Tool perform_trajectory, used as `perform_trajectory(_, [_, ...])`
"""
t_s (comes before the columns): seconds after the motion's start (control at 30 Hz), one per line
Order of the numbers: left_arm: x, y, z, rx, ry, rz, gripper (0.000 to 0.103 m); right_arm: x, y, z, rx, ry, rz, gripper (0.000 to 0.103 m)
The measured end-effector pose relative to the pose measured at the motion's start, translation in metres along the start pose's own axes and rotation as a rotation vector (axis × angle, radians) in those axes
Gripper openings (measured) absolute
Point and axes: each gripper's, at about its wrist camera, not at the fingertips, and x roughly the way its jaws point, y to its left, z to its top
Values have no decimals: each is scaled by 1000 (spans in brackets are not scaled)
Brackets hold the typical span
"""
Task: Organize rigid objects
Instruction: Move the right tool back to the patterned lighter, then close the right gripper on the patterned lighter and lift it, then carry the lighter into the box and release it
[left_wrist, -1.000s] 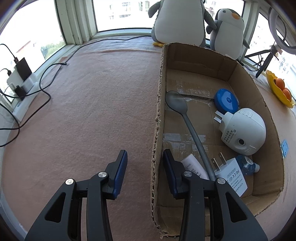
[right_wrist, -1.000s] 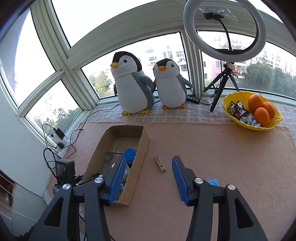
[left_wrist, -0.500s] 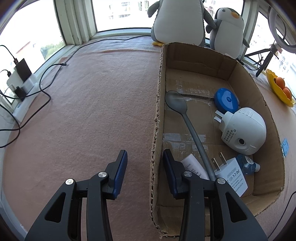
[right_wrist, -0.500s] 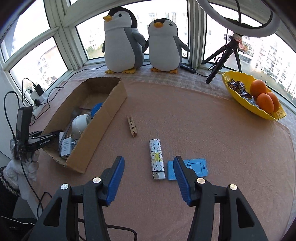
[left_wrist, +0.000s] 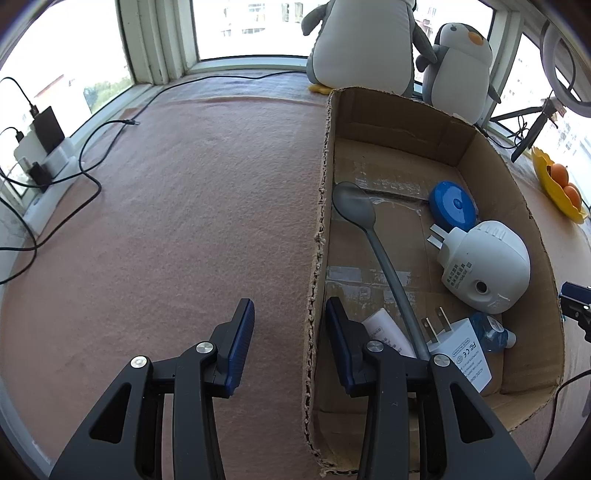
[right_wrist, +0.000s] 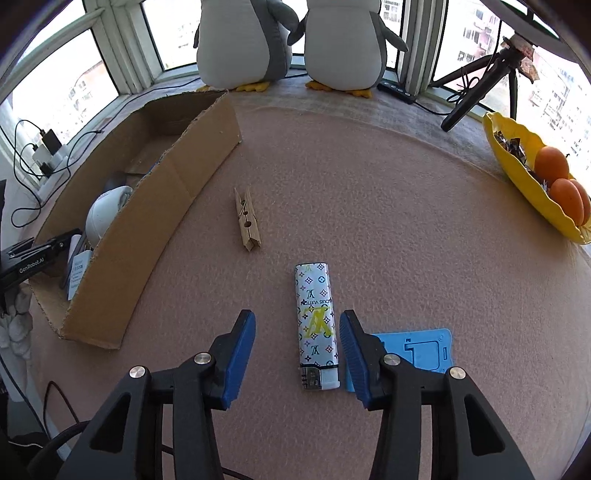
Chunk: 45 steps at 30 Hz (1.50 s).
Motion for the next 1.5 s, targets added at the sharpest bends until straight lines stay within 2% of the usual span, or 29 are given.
perform_trajectory(0.33, [0,2,0,-8,1,-10,38,20,-4,9,1,65,7,34])
perform_trajectory(0.5, [1,2,0,-9,0,-11,38,19,-5,7,4,74,1,21])
perform_trajectory(0.67, [0,2,0,-10,0,-12,38,16,-1,3,13,69,-1,21])
perform_trajectory(0.87, [0,2,0,-10,0,-12,38,3,2,8,58,22,26,21])
perform_trajectory(1.17, [1,2,1,-10,0,-12,38,-29,27,45,70,-107,94,21])
perform_trajectory(1.5, [1,2,1,-8,-1,-12,38,-27,63,81,91,-171,173,21])
